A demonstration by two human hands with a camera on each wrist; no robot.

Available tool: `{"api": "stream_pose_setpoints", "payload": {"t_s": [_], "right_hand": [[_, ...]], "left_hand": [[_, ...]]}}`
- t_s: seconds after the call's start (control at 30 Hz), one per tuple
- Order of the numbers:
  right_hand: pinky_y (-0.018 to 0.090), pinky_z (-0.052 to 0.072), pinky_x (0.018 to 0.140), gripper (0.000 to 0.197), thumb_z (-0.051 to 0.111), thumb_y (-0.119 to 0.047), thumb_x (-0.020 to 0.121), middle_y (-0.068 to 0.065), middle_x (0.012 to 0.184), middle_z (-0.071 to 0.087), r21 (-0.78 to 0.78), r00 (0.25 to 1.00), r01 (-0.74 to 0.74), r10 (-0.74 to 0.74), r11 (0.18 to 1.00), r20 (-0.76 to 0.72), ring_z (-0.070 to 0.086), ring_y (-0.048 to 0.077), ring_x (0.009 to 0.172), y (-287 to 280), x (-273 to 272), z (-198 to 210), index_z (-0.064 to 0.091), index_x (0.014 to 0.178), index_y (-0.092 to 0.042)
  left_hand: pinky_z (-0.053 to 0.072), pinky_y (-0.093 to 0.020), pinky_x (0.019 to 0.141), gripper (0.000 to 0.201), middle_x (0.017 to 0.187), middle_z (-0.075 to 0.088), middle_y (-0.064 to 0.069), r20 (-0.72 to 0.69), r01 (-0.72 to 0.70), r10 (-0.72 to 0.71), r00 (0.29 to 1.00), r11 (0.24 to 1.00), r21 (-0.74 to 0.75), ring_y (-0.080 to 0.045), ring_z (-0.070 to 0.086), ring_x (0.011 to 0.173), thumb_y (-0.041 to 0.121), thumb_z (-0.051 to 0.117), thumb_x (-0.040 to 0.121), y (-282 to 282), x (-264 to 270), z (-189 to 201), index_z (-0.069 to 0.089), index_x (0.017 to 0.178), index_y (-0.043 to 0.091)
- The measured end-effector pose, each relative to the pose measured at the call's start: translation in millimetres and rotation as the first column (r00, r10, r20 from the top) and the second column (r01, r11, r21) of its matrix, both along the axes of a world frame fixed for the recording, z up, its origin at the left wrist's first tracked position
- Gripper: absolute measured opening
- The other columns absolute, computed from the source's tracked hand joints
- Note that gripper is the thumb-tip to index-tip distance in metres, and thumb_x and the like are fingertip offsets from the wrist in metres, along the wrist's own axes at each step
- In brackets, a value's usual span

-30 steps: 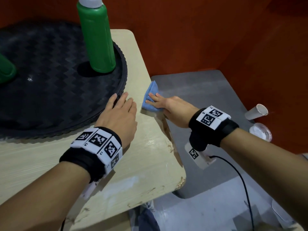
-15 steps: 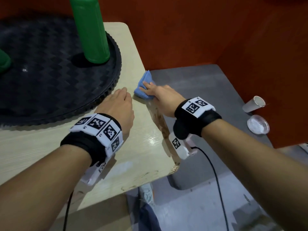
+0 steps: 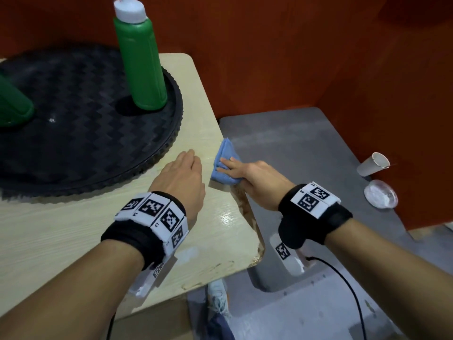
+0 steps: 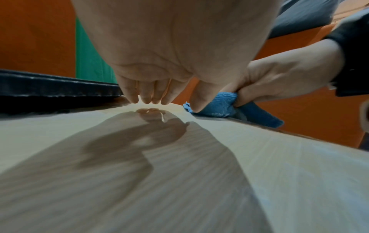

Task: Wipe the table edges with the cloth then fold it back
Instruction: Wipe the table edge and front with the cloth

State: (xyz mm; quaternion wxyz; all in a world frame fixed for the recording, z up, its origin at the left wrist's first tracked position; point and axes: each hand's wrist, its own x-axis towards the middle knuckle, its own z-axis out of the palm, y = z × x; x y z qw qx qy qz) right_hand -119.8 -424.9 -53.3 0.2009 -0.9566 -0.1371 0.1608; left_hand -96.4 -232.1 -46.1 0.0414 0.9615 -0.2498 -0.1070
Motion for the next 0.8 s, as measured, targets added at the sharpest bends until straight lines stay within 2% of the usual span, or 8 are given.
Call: {"api": "stream_pose_setpoints", "payload": {"t_s": [0.1, 0.27, 0.4, 0.5, 0.6, 0.63, 0.7, 0.8], "right_hand": [[0.04, 0.026, 0.116, 0.062, 0.035, 0.002, 0.088, -0.007, 0.154, 0.028, 0.068, 0.999, 0.024, -0.026, 0.997, 0.026, 0.024, 0.015, 0.144, 2, 10, -1, 0.037, 0.143, -0.026], [0.037, 0.025, 0.117, 0.061, 0.035, 0.004, 0.09, -0.01, 0.153, 0.029, 0.029, 1.0, -0.017, 0.017, 0.999, -0.01, 0.023, 0.009, 0.143, -4, -19, 2, 0.038, 0.142, -0.028], [0.041, 0.033, 0.112, 0.06, 0.038, -0.003, 0.09, 0.001, 0.152, 0.035, 0.016, 0.999, 0.047, -0.047, 0.999, 0.014, 0.038, 0.025, 0.138, -2, 20, 2, 0.031, 0.145, -0.024], [0.043, 0.032, 0.112, 0.055, 0.036, -0.005, 0.092, 0.006, 0.153, 0.032, -0.008, 0.997, 0.072, -0.072, 0.997, 0.014, 0.037, 0.028, 0.138, 10, 36, 3, 0.033, 0.145, -0.021], [0.041, 0.027, 0.116, 0.055, 0.033, -0.003, 0.093, -0.003, 0.155, 0.029, -0.045, 1.0, -0.002, 0.001, 0.999, -0.022, 0.028, 0.02, 0.143, 2, 12, 2, 0.035, 0.144, -0.025], [0.039, 0.025, 0.117, 0.055, 0.034, -0.002, 0.094, -0.006, 0.155, 0.028, -0.036, 0.999, -0.038, 0.038, 0.999, -0.025, 0.025, 0.017, 0.144, -1, 8, 3, 0.036, 0.143, -0.026], [0.035, 0.022, 0.118, 0.056, 0.036, 0.001, 0.092, -0.005, 0.154, 0.028, 0.002, 0.998, -0.057, 0.057, 0.998, 0.0, 0.023, 0.015, 0.144, -1, 18, 7, 0.038, 0.143, -0.023], [0.028, 0.015, 0.119, 0.058, 0.036, 0.005, 0.091, 0.001, 0.155, 0.025, 0.034, 1.0, -0.001, 0.0, 0.999, 0.019, 0.02, 0.016, 0.145, 6, 23, 7, 0.037, 0.144, -0.018]], "left_hand": [[0.021, -0.034, 0.118, 0.062, 0.158, 0.01, -0.011, -0.009, -0.006, 0.006, 1.0, 1.0, 0.016, -0.022, 0.013, 0.146, 0.025, 0.037, 0.097, 2, 1, 0, 0.013, 0.149, 0.003], [0.016, -0.033, 0.119, 0.063, 0.16, 0.004, -0.009, -0.058, -0.024, 0.024, 0.998, 1.0, 0.011, -0.022, 0.008, 0.148, 0.02, 0.038, 0.097, 1, 2, 2, 0.008, 0.15, 0.004], [0.018, -0.033, 0.118, 0.062, 0.16, 0.006, -0.009, -0.062, -0.035, 0.035, 0.997, 0.999, 0.011, -0.022, 0.009, 0.147, 0.02, 0.036, 0.098, 1, 3, 1, 0.009, 0.151, 0.004], [0.026, -0.033, 0.113, 0.058, 0.156, 0.016, -0.009, -0.035, -0.046, 0.047, 0.998, 0.998, 0.039, -0.021, 0.02, 0.143, 0.022, 0.038, 0.096, -2, 2, 3, 0.018, 0.148, 0.004], [0.036, -0.033, 0.098, 0.04, 0.132, 0.04, -0.007, 0.006, -0.028, 0.028, 1.0, 0.999, 0.026, -0.022, 0.04, 0.122, 0.022, 0.043, 0.093, -4, 6, 10, 0.039, 0.13, 0.006], [0.037, -0.033, 0.095, 0.036, 0.128, 0.042, -0.007, 0.004, -0.026, 0.026, 1.0, 0.999, 0.022, -0.022, 0.042, 0.118, 0.021, 0.044, 0.093, -4, 8, 12, 0.041, 0.125, 0.006], [0.036, -0.034, 0.096, 0.037, 0.131, 0.04, -0.009, 0.0, -0.023, 0.023, 1.0, 0.999, 0.023, -0.024, 0.041, 0.12, 0.019, 0.044, 0.092, -6, 12, 13, 0.04, 0.126, 0.005], [0.036, -0.035, 0.097, 0.038, 0.136, 0.035, -0.01, 0.002, -0.028, 0.028, 1.0, 1.0, 0.006, -0.026, 0.038, 0.123, 0.017, 0.044, 0.091, -10, 14, 8, 0.039, 0.127, 0.005]]}}
